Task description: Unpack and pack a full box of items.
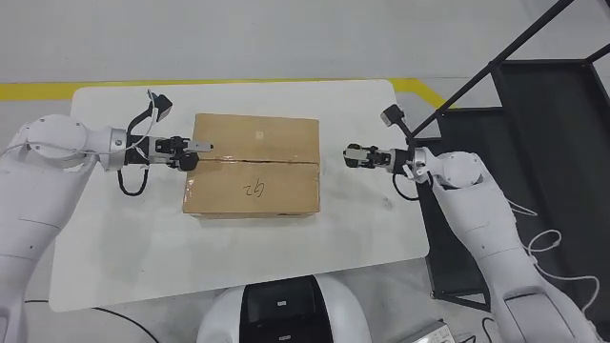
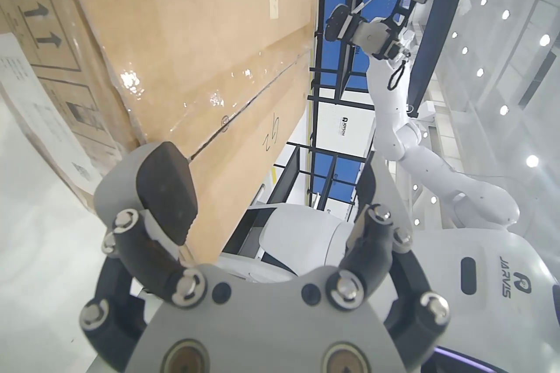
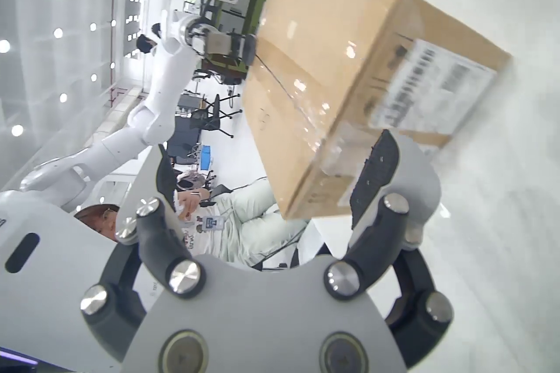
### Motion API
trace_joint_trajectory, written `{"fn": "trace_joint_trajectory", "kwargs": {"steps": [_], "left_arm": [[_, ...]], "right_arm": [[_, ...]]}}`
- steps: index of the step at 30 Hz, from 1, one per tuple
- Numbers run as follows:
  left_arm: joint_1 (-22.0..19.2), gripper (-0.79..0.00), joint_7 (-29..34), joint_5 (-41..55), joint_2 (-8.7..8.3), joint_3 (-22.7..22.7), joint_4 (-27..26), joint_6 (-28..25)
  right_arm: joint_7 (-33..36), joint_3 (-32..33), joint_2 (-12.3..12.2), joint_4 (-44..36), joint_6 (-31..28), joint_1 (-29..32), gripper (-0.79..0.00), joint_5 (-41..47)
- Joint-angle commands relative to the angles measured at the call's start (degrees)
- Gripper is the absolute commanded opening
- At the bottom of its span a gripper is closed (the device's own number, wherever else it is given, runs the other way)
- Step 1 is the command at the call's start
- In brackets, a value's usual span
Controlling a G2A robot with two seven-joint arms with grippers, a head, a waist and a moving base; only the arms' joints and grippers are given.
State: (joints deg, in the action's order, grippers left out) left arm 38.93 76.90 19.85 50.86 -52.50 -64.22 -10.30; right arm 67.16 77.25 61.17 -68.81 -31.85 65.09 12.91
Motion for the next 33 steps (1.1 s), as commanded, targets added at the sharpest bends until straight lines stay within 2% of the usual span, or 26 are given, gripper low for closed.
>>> {"fn": "trace_joint_trajectory", "kwargs": {"steps": [1, 7, 12, 21, 28, 33], "left_arm": [[0.0, 0.0, 0.0, 0.0, 0.0, 0.0, 0.0, 0.0], [0.0, 0.0, 0.0, 0.0, 0.0, 0.0, 0.0, 0.0], [0.0, 0.0, 0.0, 0.0, 0.0, 0.0, 0.0, 0.0], [0.0, 0.0, 0.0, 0.0, 0.0, 0.0, 0.0, 0.0], [0.0, 0.0, 0.0, 0.0, 0.0, 0.0, 0.0, 0.0], [0.0, 0.0, 0.0, 0.0, 0.0, 0.0, 0.0, 0.0]], "right_arm": [[1.6, 1.5, -0.8, -1.0, -0.1, 2.5, 0.0, -3.3], [6.1, 4.1, -1.8, -4.2, 5.5, 10.7, 0.0, 4.3], [4.9, 5.3, -2.4, -8.2, 9.4, 17.4, 0.0, 6.3], [-7.9, 2.7, -2.1, -12.0, 14.8, 25.6, 0.0, 1.5], [-23.8, 1.2, -1.0, -11.6, 14.8, 28.4, 0.0, 1.9], [-26.2, 1.1, -0.8, -9.2, 14.6, 29.3, 0.0, 4.4]]}}
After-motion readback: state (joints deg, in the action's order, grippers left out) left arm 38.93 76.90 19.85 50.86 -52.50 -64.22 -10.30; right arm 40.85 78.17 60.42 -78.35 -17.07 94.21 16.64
